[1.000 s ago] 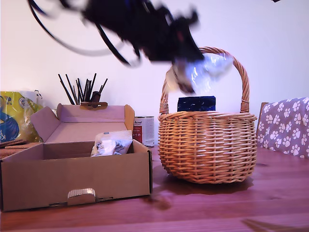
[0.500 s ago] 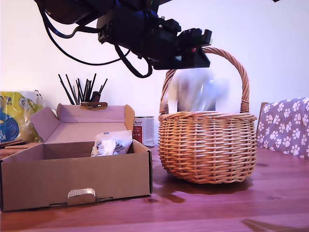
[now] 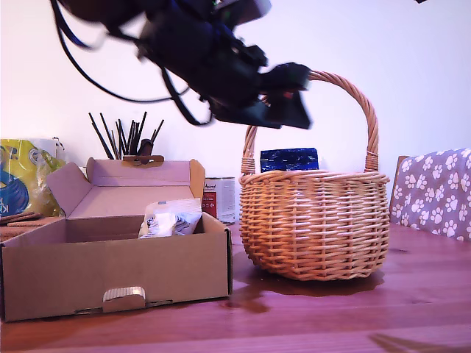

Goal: Move the bags of Easter eggs from the cardboard box on the left into the woven basket on the right side.

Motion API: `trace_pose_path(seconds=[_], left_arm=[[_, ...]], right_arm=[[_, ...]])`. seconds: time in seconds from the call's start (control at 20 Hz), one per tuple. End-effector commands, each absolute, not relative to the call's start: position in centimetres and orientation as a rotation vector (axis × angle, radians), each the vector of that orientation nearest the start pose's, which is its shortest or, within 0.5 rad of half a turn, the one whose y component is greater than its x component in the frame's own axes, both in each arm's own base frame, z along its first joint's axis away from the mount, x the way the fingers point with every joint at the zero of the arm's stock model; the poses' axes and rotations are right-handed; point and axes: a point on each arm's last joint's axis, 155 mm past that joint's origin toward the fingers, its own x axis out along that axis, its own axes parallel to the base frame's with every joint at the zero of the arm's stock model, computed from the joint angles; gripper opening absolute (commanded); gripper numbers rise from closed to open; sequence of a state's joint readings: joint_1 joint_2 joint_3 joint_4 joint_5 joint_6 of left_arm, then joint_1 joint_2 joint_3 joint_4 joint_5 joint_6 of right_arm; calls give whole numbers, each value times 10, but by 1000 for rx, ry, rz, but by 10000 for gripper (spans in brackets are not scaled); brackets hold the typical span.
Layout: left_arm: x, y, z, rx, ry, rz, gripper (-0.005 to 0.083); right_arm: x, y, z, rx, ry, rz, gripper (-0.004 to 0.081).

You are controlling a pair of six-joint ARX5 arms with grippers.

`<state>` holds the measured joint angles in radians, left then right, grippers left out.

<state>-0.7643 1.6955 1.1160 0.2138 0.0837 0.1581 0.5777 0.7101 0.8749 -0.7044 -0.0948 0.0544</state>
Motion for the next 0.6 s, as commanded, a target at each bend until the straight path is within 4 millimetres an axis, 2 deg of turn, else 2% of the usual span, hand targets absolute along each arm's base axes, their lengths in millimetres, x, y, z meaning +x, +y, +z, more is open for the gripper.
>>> trace_pose_path(seconds=[0.0, 0.15, 0.35, 0.4, 0.5, 0.55], left_arm=[[359, -355, 205, 296, 308, -858, 335], [351, -312, 193, 412, 429, -827, 337], [353, -247, 168, 447, 622, -742, 345], [352, -240, 164, 443, 645, -764, 408], [359, -232, 162, 435, 644, -770, 686], [366, -228, 163, 439, 628, -756, 765]], right_arm=[[213, 161, 247, -83, 544, 646, -12], [213, 161, 247, -82, 544, 646, -12], [213, 161, 247, -82, 544, 646, -12], [213, 161, 247, -83, 544, 646, -12], [213, 161, 247, -83, 544, 646, -12], [213, 161, 247, -82, 544, 646, -12]])
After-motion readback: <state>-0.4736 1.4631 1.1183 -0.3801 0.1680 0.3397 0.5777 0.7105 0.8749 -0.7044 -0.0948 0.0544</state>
